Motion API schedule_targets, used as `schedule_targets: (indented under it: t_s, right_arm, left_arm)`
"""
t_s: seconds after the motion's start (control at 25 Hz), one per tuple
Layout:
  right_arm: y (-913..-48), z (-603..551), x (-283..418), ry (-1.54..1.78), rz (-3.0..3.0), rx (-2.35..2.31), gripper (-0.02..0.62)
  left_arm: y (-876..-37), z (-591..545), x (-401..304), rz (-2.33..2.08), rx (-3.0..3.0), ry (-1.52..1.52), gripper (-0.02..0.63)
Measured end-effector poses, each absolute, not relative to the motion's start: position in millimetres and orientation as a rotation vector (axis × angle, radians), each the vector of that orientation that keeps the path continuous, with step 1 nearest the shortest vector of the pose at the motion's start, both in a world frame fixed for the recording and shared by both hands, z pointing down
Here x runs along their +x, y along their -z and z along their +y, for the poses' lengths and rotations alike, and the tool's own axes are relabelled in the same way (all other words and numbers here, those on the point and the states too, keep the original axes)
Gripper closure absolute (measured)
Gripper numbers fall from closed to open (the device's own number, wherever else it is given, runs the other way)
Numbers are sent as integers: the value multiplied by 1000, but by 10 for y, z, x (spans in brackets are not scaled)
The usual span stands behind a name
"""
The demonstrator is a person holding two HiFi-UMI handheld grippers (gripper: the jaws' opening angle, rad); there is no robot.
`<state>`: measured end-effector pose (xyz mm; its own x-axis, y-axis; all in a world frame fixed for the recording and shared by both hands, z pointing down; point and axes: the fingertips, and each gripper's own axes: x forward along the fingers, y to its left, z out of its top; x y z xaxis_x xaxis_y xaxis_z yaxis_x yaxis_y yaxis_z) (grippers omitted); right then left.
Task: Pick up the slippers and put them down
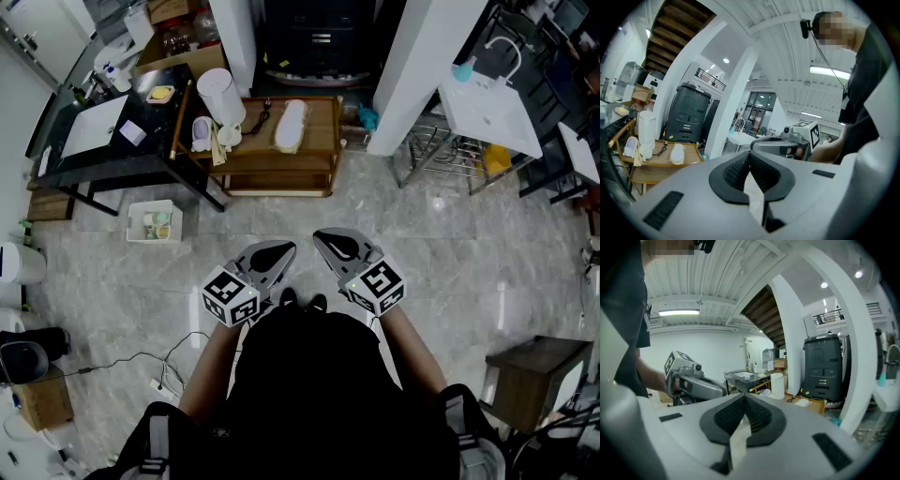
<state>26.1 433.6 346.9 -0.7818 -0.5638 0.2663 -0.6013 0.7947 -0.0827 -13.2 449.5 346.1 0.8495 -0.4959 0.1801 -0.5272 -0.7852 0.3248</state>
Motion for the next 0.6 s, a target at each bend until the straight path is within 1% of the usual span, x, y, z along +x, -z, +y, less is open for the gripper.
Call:
schedule_targets:
  t_s: [0.6]
  right_arm:
    - [-3448, 4528, 393, -255, -2802, 896, 589]
  left_arm:
    - [-3457, 4695, -31, -821, 2649, -141, 595]
